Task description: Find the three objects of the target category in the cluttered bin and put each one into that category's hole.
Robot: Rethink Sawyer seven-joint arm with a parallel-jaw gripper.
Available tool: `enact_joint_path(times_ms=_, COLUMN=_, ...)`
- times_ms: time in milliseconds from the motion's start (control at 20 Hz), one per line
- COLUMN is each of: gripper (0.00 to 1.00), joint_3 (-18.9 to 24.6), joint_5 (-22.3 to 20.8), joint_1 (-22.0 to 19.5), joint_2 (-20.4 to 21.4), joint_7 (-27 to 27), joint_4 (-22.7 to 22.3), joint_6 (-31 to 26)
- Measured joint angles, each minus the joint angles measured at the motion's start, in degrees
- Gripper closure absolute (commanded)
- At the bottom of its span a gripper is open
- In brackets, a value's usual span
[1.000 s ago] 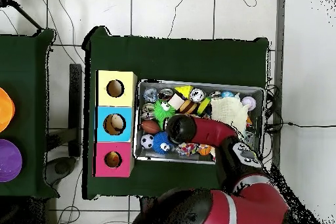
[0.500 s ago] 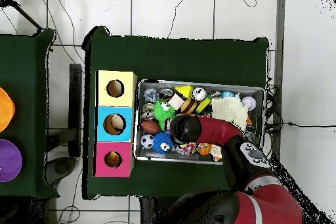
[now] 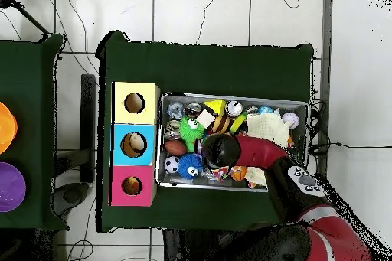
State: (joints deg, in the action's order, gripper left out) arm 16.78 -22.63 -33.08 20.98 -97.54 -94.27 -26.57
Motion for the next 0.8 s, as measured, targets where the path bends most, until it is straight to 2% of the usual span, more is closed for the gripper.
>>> enact_joint_path(times_ms=800, gripper=1.00, joint_3=4.0, joint_5=-6.1, joint_1=-3.4, joint_2=0.1, joint_7=0.0, joint_4=-0.8, joint_6=-0.5)
